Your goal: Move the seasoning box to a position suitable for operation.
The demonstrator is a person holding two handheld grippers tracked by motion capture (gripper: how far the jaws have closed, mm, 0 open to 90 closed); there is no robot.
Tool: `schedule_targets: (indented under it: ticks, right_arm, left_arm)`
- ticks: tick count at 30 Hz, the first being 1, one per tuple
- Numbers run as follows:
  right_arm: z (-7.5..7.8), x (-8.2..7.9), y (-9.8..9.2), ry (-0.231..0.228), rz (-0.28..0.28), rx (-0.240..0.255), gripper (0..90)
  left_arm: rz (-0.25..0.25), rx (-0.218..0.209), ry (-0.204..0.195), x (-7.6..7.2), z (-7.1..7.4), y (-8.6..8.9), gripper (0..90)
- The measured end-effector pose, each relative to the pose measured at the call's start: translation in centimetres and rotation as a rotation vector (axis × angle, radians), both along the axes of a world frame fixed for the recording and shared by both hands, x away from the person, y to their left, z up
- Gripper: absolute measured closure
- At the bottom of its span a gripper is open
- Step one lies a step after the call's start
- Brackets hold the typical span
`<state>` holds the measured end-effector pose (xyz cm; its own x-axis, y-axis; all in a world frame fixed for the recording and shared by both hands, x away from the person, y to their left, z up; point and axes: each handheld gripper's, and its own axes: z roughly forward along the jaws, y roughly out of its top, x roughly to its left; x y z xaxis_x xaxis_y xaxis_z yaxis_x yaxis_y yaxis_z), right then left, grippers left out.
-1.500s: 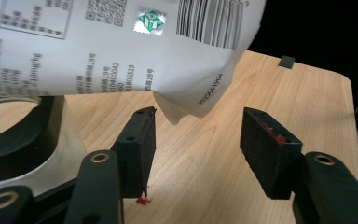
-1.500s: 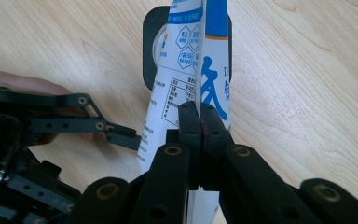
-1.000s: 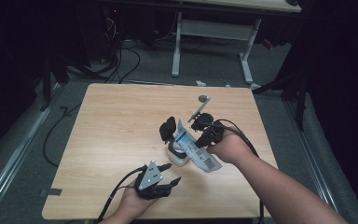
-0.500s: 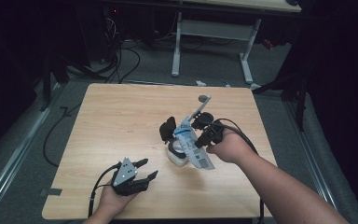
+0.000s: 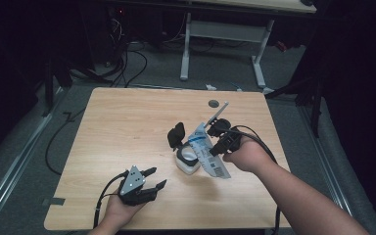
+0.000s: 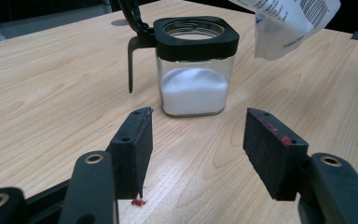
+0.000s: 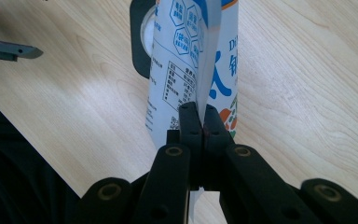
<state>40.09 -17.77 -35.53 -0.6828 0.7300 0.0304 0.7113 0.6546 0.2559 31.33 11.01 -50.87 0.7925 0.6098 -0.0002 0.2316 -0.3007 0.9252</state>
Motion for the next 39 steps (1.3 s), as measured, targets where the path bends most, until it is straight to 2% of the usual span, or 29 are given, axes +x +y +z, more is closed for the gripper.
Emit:
schedule_targets:
  ticks: [3, 5, 7, 15, 16, 26, 39]
  right_arm:
    - [0.0, -0.1, -0.5, -0.003, -0.004, 0.001, 90.0]
    - [0.0, -0.3, -0.8, 0.006, -0.034, -0.001, 90.0]
    - [-0.2, -0.1, -1.4, -0.007, -0.010, 0.004, 90.0]
    - [-1.1, 0.0, -3.2, 0.000, -0.051, 0.007, 90.0]
    - [-1.3, 0.1, -3.5, -0.008, -0.041, 0.007, 90.0]
    - [-2.6, 0.2, -6.2, -0.012, -0.108, 0.014, 90.0]
    - [-3.5, 0.5, -9.4, -0.043, -0.172, 0.032, 90.0]
  left_arm:
    - [0.003, 0.006, 0.000, 0.1, 0.0, 0.1, 42.8]
    - [0.008, 0.004, -0.001, 0.1, 0.0, 0.2, 42.9]
    - [0.009, 0.004, 0.003, 0.2, 0.0, 0.3, 42.8]
    - [0.015, -0.004, 0.019, 0.6, -0.1, 0.7, 42.8]
    - [0.016, -0.008, 0.024, 0.7, -0.1, 0.8, 42.8]
    - [0.038, -0.027, 0.026, 1.1, -0.1, 1.6, 42.8]
    - [0.058, -0.020, 0.032, 1.4, -0.2, 2.0, 43.2]
